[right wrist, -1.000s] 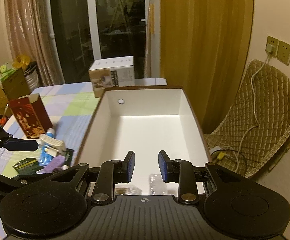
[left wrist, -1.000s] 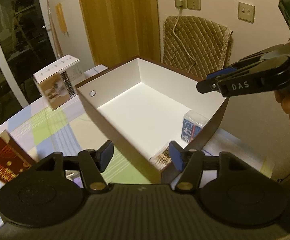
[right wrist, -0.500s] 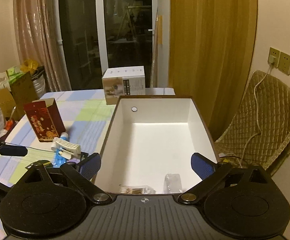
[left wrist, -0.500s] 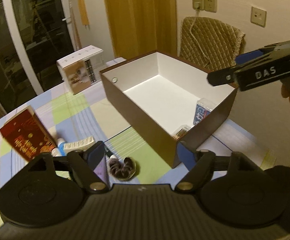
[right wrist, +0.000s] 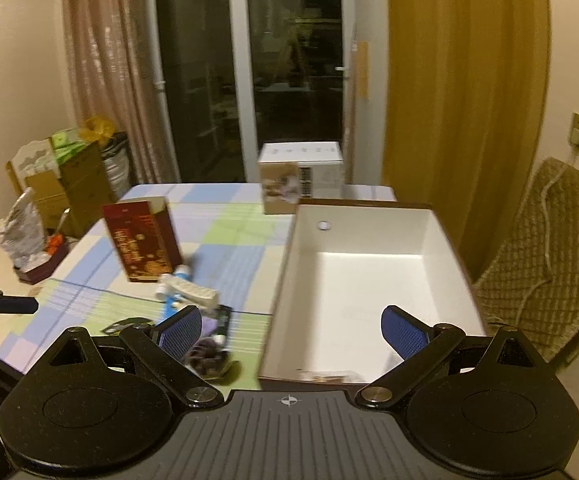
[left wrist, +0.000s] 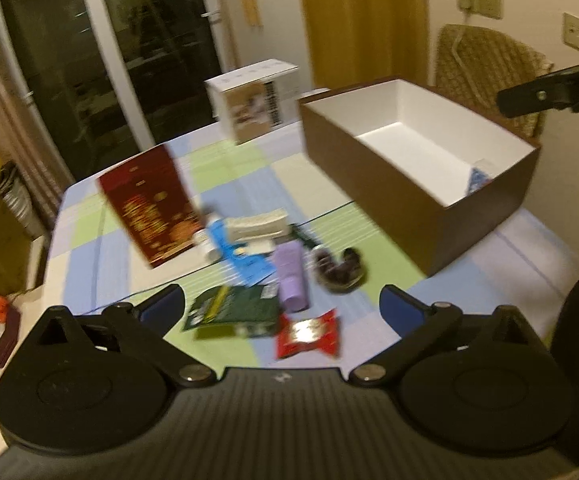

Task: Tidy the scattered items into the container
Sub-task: 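Move the right tool to the red candy packet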

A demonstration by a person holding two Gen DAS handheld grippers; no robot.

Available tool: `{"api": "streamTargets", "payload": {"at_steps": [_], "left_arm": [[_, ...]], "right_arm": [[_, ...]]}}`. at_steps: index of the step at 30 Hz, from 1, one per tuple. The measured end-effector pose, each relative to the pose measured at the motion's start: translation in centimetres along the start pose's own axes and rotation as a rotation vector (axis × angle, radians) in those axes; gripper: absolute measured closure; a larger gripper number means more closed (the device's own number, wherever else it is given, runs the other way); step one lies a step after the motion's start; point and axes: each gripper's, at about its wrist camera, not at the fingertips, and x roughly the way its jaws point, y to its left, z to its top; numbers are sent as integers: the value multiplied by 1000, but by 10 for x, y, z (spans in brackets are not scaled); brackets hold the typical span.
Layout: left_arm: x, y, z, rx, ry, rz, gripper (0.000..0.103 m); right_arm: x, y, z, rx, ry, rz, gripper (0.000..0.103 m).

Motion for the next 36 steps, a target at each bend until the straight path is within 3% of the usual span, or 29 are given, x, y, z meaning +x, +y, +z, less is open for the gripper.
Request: {"api": "streamTargets", "payload": {"at_steps": [8, 23, 34, 35, 36], "left_arm": [[-7, 39, -25, -113, 76, 35, 1], [7, 45, -46, -41, 93, 1, 1], [40, 60, -58, -33, 133, -39, 1], [44, 62, -59, -33, 137, -42, 1], [48, 65, -60, -35, 141, -44, 1]], "right_arm": [[12, 42, -10, -59, 32, 75, 2], [42, 77, -43, -115, 127, 162, 2], [93, 105, -66, -259, 208, 256, 2], [100, 109, -68, -278, 216, 264, 4], [107, 112, -71, -299, 225, 273, 14]]}}
